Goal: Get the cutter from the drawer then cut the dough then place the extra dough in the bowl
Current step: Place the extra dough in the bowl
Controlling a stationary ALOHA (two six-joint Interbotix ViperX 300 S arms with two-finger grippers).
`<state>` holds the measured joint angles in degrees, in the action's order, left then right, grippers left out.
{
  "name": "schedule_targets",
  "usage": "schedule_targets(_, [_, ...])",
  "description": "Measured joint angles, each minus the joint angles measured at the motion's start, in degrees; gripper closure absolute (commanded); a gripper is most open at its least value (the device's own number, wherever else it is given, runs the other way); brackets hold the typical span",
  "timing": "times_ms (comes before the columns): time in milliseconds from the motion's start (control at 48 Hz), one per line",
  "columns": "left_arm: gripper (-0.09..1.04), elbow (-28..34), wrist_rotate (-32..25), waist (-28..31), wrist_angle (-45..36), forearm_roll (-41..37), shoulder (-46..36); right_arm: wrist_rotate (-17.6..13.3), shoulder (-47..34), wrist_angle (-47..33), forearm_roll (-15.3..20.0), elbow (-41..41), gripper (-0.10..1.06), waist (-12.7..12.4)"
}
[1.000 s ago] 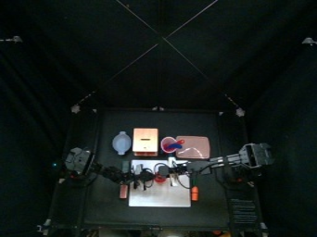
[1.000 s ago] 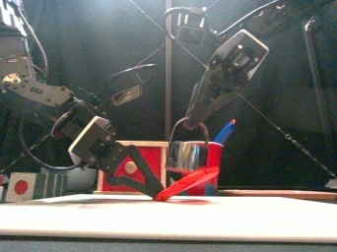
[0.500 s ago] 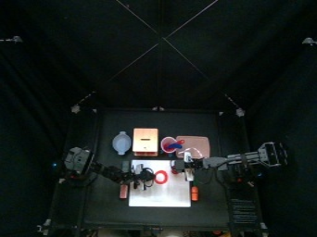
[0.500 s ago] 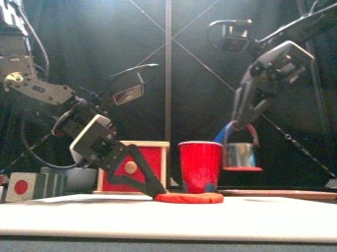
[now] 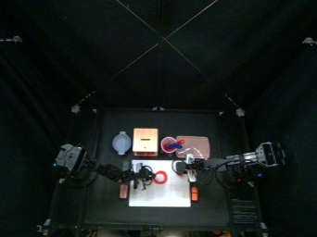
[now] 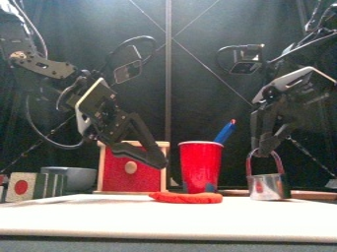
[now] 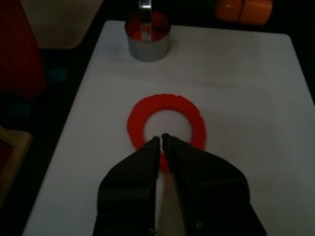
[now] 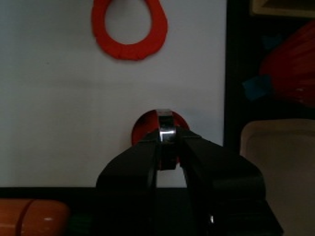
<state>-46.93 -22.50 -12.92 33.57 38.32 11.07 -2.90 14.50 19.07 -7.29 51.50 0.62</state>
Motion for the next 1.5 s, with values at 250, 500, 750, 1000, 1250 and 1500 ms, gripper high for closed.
schedule_targets(250, [0.36, 1.3, -1.1, 2.1, -0.4, -1.8, 0.5, -0.1, 0.0, 0.0, 0.0, -1.1, 0.16, -0.1])
schedule_targets(500, [0.32, 6.3, -3.3, 6.4, -8.4, -7.2, 4.5, 0.1, 0.0, -0.8, 1.5, -2.0, 0.16, 0.0])
schedule_targets(750, [0.16, 10.0, -3.5, 8.4, -14.9, -9.6, 6.2, 0.1, 0.0, -1.3, 2.4, -2.1, 0.16, 0.2])
schedule_targets(1000, [0.14, 10.3, -3.5, 9.1, -15.5, -10.2, 6.5, 0.1, 0.0, -1.5, 2.5, -2.1, 0.16, 0.2])
schedule_targets(1250, [0.18, 11.7, -3.4, 9.7, -19.9, -10.2, 7.7, 0.2, 0.0, -2.0, 2.5, -1.8, 0.16, 0.3])
schedule_targets(1500, [0.31, 12.3, -3.4, 9.8, -21.9, -10.1, 7.6, 0.1, 0.0, -2.3, 2.5, -1.6, 0.16, 0.3])
